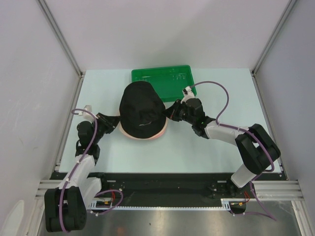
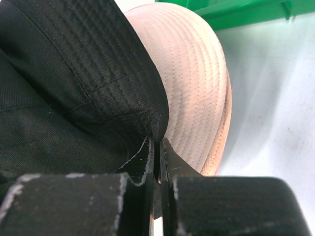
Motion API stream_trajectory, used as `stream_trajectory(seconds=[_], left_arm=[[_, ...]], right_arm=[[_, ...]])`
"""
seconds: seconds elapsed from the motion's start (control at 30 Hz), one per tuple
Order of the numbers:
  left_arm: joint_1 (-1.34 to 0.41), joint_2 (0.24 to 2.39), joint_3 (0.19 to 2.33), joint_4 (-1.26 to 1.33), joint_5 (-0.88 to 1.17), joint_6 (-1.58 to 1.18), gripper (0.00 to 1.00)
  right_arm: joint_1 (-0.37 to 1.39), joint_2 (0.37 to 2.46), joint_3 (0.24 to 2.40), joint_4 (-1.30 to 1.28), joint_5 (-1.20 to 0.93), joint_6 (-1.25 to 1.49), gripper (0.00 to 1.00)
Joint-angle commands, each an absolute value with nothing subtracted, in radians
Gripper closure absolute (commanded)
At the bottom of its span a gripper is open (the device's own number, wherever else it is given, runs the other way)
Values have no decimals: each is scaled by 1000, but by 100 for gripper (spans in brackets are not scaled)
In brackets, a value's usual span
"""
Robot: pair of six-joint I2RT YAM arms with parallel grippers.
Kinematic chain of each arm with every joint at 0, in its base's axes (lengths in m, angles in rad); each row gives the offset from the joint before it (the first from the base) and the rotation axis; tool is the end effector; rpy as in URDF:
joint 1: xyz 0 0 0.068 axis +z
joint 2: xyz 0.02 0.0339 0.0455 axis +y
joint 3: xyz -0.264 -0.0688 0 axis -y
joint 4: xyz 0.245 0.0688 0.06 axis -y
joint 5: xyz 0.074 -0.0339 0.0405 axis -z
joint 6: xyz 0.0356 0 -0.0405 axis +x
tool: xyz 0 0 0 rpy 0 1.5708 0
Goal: Stack the hats
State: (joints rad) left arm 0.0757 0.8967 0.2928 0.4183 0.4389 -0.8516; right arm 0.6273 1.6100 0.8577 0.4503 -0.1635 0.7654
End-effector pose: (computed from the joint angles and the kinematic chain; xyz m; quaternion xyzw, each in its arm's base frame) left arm 0.1959 -0.0003 0.2104 -0.2116 0.7340 -0.3908 0.5135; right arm 0.2835 0.2127 0.2212 0.0071 0.8042 0.4294 0.4110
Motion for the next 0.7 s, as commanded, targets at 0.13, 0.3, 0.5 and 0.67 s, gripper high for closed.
stream_trajectory(seconds=[0.13, 0.3, 0.5, 0.67], left_arm=[[78, 900, 288, 474, 443, -873, 95], [80, 876, 299, 453, 400, -880, 100], [80, 827, 348, 301, 250, -832, 100], [81, 776, 405, 169, 222, -764, 100]], right_arm=[[647, 1634, 873, 334, -132, 726, 100], [656, 1600, 871, 307, -111, 715, 100], [696, 1537, 894, 221, -32, 666, 100], [696, 1525, 960, 152, -11, 605, 100]])
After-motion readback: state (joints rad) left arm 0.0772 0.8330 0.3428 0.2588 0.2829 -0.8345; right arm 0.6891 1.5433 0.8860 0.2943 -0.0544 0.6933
